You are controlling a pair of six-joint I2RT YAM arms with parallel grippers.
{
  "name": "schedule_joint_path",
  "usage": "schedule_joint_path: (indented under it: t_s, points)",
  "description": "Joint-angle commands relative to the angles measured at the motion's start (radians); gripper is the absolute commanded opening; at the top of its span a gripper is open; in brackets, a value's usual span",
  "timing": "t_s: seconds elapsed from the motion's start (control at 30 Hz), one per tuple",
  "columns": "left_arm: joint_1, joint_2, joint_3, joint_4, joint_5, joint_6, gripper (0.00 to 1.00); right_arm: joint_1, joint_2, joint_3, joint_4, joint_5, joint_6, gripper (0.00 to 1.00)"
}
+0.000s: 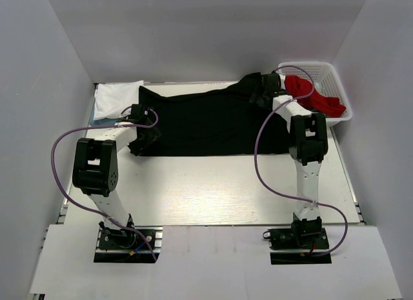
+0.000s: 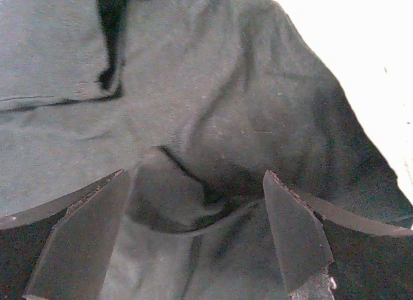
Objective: Fold and stack the t-shirts
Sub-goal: Fold the flattened tshirt in 1/3 of the way, then grap the side of the flattened tshirt furthest away from the robot with both arms
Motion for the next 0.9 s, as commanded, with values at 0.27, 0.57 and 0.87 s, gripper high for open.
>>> schedule_joint_path:
  t_s: [0.27, 0.57, 0.87]
  points:
    - [-0.015, -0.117, 0.046, -0.001, 0.041, 0.063, 1.00, 0.052, -0.348, -0.299, 0.039, -0.055, -0.049, 0.90]
    - [-0.026, -0.022, 0.067, 0.056, 0.084, 0.072, 1.00, 0.045, -0.472, -0.583, -0.008, -0.124, 0.102, 0.90]
    - [-0.026, 0.023, -0.005, 0.010, 0.100, 0.053, 1.00, 0.038, -0.539, -0.814, -0.019, -0.216, 0.163, 0.90]
